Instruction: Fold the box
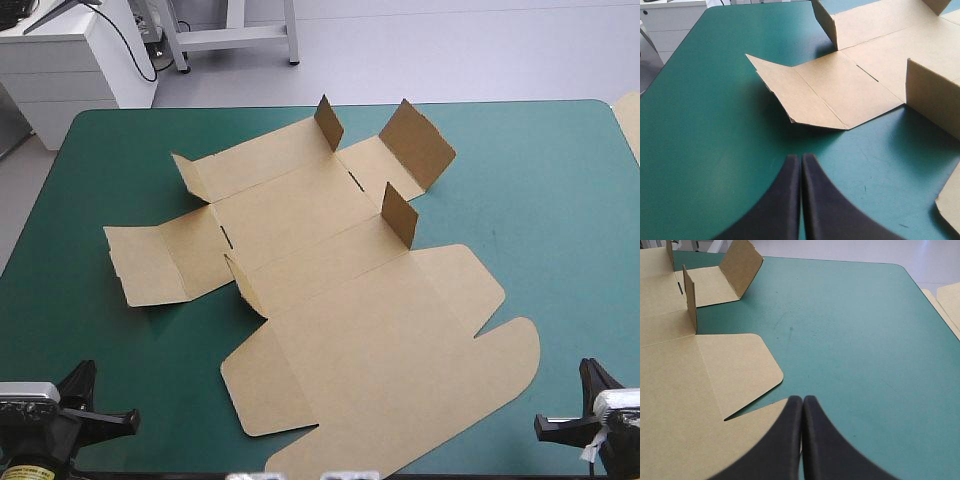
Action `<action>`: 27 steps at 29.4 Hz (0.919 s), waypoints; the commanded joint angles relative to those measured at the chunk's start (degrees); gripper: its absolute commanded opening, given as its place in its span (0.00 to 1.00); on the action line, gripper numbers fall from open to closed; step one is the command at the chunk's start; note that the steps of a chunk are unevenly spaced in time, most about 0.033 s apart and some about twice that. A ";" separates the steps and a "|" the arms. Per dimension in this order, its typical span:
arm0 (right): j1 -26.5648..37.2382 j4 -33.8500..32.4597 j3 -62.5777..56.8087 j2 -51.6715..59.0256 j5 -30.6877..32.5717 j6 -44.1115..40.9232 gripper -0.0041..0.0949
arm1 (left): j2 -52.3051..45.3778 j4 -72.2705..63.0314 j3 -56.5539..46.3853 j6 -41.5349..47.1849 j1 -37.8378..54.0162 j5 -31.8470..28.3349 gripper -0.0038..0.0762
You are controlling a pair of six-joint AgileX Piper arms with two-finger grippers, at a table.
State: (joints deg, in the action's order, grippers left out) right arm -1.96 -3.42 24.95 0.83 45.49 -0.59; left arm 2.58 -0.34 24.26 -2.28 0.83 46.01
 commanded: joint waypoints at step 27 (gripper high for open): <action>-0.14 16.52 13.52 -22.42 -5.32 30.03 0.02 | 0.98 -0.54 1.18 -0.03 -0.35 -4.33 0.04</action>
State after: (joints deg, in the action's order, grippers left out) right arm -1.96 7.78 32.97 -15.44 44.60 26.08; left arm 2.58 -0.34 24.26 -2.28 0.83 46.01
